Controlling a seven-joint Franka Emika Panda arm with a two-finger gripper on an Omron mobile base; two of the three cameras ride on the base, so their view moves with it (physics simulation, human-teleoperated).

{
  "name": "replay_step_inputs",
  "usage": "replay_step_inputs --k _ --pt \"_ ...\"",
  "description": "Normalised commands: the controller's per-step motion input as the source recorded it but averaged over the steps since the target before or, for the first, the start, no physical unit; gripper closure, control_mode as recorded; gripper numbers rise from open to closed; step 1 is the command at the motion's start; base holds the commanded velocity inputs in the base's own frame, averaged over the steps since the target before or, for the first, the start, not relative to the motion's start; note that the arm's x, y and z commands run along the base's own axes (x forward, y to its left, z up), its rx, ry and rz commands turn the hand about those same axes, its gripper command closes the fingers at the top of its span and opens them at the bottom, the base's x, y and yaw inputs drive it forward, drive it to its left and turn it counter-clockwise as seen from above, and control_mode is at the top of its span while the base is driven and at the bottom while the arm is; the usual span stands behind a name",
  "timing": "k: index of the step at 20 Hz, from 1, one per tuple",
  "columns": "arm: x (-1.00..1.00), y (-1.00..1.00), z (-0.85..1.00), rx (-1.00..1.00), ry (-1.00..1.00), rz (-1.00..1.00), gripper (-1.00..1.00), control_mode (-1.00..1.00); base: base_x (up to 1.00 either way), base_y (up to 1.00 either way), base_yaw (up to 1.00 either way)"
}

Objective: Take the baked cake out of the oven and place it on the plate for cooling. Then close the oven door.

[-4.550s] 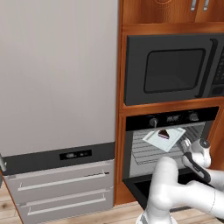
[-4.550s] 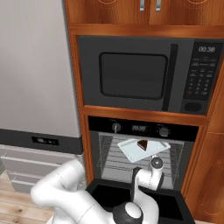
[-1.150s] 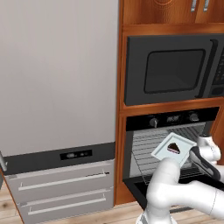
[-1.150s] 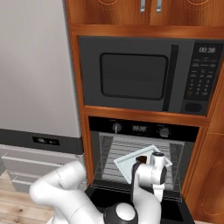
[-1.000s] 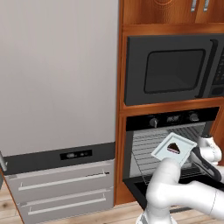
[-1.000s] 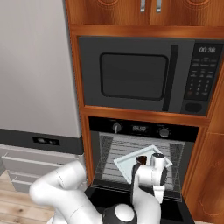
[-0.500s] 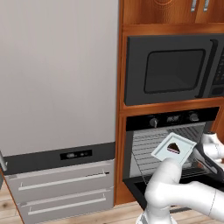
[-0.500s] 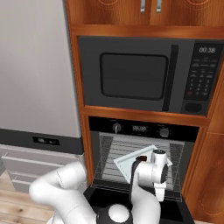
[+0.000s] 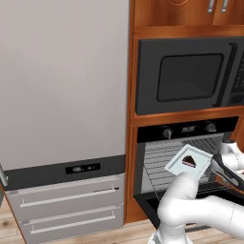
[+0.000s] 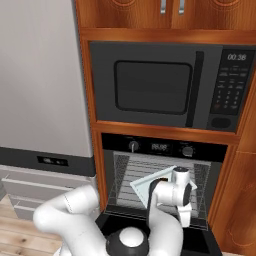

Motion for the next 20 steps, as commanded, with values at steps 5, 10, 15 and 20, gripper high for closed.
replay_step_inputs --k 5,10,15,20 --pt "-0.09 0.00 0.02 0.01 0.00 0.22 1.00 -1.00 0.00 0.00 0.00" --pt "-0.02 0.00 0.02 0.07 0.00 0.26 1.00 -1.00 0.00 0.00 0.00" --pt "0.00 0.00 0.08 0.11 0.00 0.23 1.00 -1.00 0.00 0.00 0.00" --pt "0.00 0.00 0.12 0.11 0.00 0.18 1.00 -1.00 0.00 0.00 0.00"
